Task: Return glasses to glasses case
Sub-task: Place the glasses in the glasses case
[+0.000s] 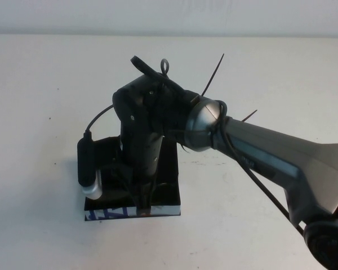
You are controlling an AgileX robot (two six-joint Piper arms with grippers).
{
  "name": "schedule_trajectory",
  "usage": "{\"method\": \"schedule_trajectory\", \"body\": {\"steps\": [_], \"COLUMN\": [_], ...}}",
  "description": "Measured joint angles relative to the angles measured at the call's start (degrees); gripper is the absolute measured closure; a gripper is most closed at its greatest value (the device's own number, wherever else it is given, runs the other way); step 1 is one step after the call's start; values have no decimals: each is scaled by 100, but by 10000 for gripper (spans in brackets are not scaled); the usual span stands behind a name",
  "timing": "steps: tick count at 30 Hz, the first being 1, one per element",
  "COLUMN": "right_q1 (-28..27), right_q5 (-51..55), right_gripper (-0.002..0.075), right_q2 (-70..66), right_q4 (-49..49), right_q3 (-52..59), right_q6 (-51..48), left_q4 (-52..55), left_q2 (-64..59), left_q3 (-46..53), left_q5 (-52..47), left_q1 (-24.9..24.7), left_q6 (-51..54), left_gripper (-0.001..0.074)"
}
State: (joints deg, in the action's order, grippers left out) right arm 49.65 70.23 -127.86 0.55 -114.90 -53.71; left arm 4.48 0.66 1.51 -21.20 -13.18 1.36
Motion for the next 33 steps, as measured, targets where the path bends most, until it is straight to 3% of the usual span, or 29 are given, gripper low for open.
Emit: {"method": "schedule_trajectory", "body": {"steps": [22,33], "right_q1": [0,-13], "right_q5": [0,-64], "right_gripper": [676,461], "right_q2": [-108,-108], "right_q4": [13,13], "right_q3": [-14,-27], "right_q6": [0,0], "left_q4": [0,0], "left_q2": [0,0], "left_q3": [0,0], "left_q5": [0,0], "left_q1": [0,0], "left_q6": [0,0], "left_gripper": [736,736]}}
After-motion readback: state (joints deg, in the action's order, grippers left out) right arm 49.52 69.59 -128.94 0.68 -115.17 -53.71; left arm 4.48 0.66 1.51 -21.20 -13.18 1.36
